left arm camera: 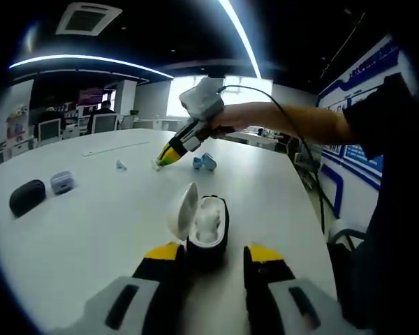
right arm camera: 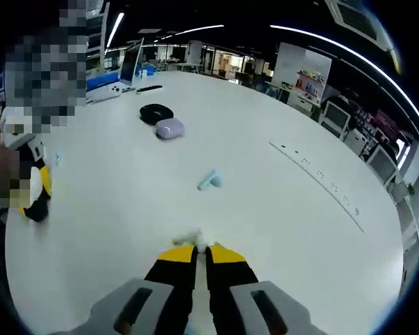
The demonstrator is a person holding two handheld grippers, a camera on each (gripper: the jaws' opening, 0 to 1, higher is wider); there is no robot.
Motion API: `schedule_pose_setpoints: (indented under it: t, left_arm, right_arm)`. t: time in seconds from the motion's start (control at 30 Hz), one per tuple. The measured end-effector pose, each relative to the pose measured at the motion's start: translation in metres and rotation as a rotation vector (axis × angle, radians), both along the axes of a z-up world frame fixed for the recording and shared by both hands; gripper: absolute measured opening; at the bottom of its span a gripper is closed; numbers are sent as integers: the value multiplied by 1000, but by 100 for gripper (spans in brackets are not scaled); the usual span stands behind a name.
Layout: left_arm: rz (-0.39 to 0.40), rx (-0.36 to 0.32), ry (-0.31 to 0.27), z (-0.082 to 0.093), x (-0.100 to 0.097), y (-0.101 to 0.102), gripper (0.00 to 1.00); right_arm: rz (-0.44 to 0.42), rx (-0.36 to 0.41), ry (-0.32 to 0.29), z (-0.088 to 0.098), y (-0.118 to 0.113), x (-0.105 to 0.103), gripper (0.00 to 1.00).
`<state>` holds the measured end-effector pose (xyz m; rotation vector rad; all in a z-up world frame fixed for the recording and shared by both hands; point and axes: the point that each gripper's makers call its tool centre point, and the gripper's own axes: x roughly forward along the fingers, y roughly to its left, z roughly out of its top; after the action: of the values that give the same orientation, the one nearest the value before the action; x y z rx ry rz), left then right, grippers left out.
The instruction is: Pick up the earbuds from the table and place the earbuds into the earbud case
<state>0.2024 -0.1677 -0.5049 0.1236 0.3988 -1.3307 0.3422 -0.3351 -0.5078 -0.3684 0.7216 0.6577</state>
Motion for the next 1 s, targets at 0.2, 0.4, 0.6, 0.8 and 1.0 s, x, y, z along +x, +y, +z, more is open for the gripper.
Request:
schedule_pose_setpoints:
  t: [0.2, 0.4, 0.6, 0.8, 1.0]
  left_arm:
    - [0, 0, -1, 0, 0, 0, 36]
    - [1, 1, 0, 0, 0, 0, 36]
    - [1, 2, 0, 0, 0, 0, 36]
    - [0, 3, 2, 0, 0, 0, 36]
    - [-2, 3, 6, 0, 0, -1, 36]
  right_arm:
    - [6, 12, -8, 4, 1, -5, 5]
    - [32, 11, -56, 11, 7, -16, 5]
    - [76, 8, -165, 26, 17, -30, 5]
    - [128, 0, -348, 56, 35, -51, 5]
    - [185, 28, -526, 87, 63, -81, 5]
